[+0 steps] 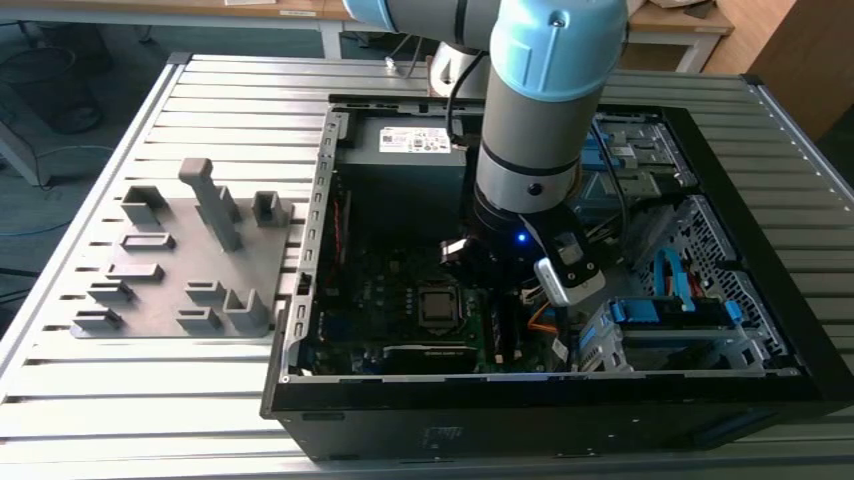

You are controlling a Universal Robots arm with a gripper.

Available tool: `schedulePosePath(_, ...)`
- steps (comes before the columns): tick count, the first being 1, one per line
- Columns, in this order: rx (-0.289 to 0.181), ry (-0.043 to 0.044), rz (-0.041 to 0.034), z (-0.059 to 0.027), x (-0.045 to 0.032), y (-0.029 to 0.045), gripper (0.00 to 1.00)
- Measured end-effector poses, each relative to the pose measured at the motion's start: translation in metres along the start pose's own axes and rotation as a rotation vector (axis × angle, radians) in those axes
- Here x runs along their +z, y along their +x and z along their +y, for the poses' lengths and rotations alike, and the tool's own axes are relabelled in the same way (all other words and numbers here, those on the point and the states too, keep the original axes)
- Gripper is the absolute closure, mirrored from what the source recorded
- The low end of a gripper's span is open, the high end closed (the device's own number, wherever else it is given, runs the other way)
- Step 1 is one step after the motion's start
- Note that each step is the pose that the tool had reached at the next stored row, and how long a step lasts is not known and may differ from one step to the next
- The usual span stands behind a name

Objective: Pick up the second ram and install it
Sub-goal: 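Insert the second ram into the second slot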

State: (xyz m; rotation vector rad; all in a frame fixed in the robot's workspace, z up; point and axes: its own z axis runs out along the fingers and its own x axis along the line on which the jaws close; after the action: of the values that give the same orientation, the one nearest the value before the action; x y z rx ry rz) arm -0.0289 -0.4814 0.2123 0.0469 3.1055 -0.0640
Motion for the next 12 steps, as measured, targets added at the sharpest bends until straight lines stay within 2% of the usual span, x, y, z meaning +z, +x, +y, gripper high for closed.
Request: schedulePosePath(12,-0.019,0.0011,-0.0008,0.0001,0.0012,-0.0010,0.86)
